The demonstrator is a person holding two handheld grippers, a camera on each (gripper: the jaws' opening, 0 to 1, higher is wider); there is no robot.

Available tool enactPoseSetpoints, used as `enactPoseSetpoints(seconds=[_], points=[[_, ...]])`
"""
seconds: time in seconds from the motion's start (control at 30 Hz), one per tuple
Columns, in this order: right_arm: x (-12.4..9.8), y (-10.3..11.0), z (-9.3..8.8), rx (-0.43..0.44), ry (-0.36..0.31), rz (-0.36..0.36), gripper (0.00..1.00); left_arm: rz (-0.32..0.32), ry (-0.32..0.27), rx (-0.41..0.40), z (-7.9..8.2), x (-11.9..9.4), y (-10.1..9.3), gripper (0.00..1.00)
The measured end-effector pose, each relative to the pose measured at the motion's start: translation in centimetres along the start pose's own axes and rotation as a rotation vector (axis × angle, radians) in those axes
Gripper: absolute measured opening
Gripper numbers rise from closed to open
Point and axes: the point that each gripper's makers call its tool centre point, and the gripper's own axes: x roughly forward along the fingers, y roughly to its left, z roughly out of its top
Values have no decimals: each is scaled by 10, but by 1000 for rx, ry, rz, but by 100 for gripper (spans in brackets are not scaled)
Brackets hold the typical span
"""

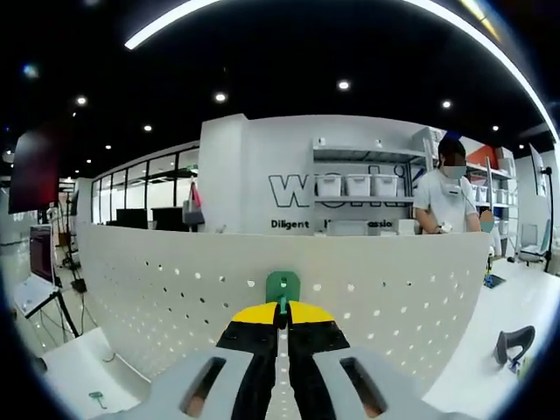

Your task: Insert the hook assembly into the mounting plate slot until the hook locks in place.

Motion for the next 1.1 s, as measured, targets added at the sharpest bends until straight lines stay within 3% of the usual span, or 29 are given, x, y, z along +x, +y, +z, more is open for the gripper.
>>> enactPoseSetpoints(seconds=[0.27, 0.5, 0.63, 0.67, 0.7, 1.1], points=[[7, -1, -8, -1, 26, -24, 1, 1, 3, -7, -2, 2, 1, 59], [8, -1, -10, -73, 28, -41, 1, 6, 20, -9, -6, 1, 3, 57], [9, -1, -9, -35, 37, -37, 2, 9, 21, -13, -7, 1, 3, 58], [10, 2, -12, 25, 45, -23, 3, 8, 20, -15, -7, 1, 2, 58], [10, 1, -12, 33, 41, -31, 3, 7, 19, -16, -7, 1, 2, 58], [7, 5, -18, -30, 67, -13, 6, 13, 21, -13, -7, 0, 4, 57]])
